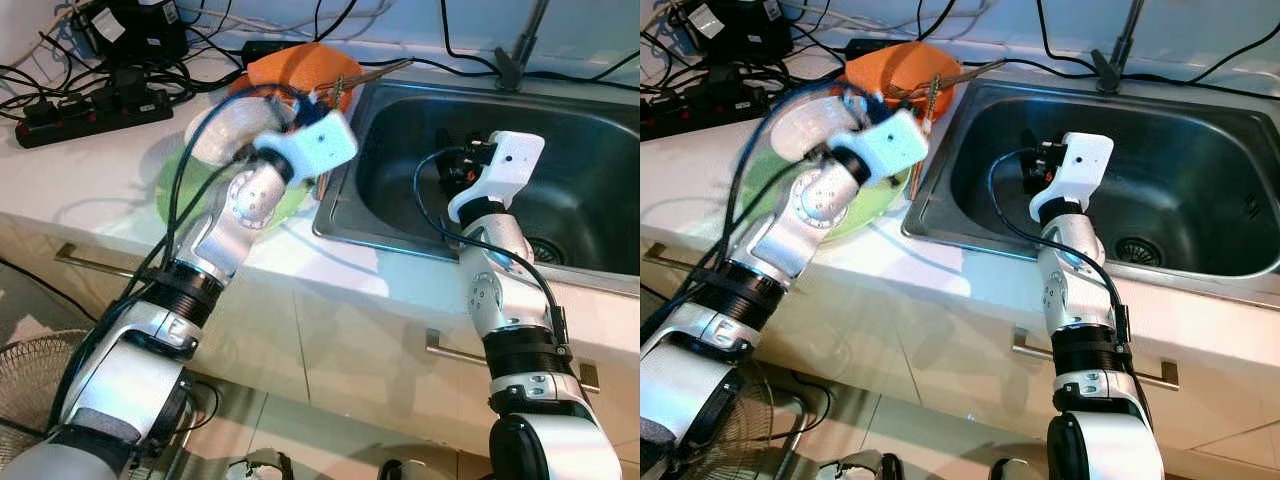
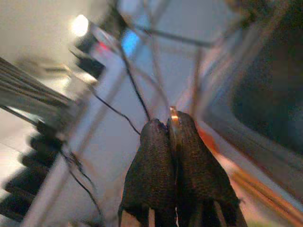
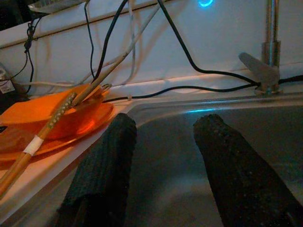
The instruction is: Kitchen organization
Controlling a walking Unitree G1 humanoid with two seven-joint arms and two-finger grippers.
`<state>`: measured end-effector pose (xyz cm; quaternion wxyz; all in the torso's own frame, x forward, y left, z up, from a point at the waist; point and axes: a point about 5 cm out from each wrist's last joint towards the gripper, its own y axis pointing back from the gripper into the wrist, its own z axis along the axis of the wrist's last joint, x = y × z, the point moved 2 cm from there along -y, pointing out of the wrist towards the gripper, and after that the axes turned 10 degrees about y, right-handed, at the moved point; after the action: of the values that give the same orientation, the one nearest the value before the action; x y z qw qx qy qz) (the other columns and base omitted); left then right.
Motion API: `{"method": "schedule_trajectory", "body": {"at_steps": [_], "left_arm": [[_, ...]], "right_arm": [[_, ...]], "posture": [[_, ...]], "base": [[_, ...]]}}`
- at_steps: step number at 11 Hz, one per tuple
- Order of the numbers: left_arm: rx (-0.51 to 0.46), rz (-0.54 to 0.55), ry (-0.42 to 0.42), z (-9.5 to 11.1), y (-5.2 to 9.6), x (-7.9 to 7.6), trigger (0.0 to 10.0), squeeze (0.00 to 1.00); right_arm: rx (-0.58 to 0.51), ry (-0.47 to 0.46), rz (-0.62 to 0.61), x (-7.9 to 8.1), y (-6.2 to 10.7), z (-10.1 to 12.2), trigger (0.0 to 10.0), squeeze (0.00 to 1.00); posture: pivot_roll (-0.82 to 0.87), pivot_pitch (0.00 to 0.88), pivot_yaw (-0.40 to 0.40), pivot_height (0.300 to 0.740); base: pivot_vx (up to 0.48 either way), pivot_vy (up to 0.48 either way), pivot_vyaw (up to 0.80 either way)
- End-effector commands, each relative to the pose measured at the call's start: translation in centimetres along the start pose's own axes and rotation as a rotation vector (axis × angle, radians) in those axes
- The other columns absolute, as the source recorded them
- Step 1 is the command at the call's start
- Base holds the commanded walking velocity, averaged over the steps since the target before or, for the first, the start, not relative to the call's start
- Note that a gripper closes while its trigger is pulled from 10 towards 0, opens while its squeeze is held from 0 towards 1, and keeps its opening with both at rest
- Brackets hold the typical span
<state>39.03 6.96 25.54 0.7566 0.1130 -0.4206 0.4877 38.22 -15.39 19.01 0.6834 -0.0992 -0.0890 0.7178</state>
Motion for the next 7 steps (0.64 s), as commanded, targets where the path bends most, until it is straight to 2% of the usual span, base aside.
{"method": "schedule_trajectory", "body": {"at_steps": [1, 2, 3, 4, 6, 7], "left_arm": [[-0.074, 0.045, -0.041, 1.6, -0.2, 1.0, 8.4, 0.0], [-0.122, 0.066, -0.065, 2.6, -0.1, 1.4, 10.0, 0.0], [-0.236, 0.121, -0.067, 4.9, 0.2, 2.3, 10.0, 0.0], [-0.301, 0.136, -0.024, 6.2, 0.4, 2.7, 10.0, 0.0], [-0.368, 0.148, 0.102, 7.3, 0.7, 2.9, 10.0, 0.0], [-0.412, 0.15, 0.228, 7.9, 0.9, 3.0, 10.0, 0.0]], "right_arm": [[-0.012, -0.019, 0.001, 0.2, -0.2, 0.2, 10.0, 0.0], [-0.013, -0.019, 0.0, 0.1, -0.2, 0.2, 10.0, 0.0], [-0.017, -0.018, 0.0, 0.0, -0.2, 0.3, 10.0, 0.0], [-0.022, -0.016, -0.001, 0.0, -0.3, 0.5, 10.0, 0.0], [-0.033, -0.007, 0.005, -0.1, -0.4, 0.7, 10.0, 0.0], [-0.04, 0.0, 0.011, -0.2, -0.4, 0.9, 10.0, 0.87]], "posture": [[0.11, 0.051, 0.046, 0.74], [0.11, 0.046, 0.047, 0.74], [0.11, 0.039, 0.047, 0.74], [0.11, 0.033, 0.046, 0.74], [0.11, 0.022, 0.046, 0.74], [0.11, 0.016, 0.046, 0.74]], "base": [[0.0, 0.0, 0.0], [0.0, 0.0, 0.0], [0.0, 0.0, 0.0], [0.0, 0.0, 0.0], [0.0, 0.0, 0.0], [0.0, 0.0, 0.0]]}}
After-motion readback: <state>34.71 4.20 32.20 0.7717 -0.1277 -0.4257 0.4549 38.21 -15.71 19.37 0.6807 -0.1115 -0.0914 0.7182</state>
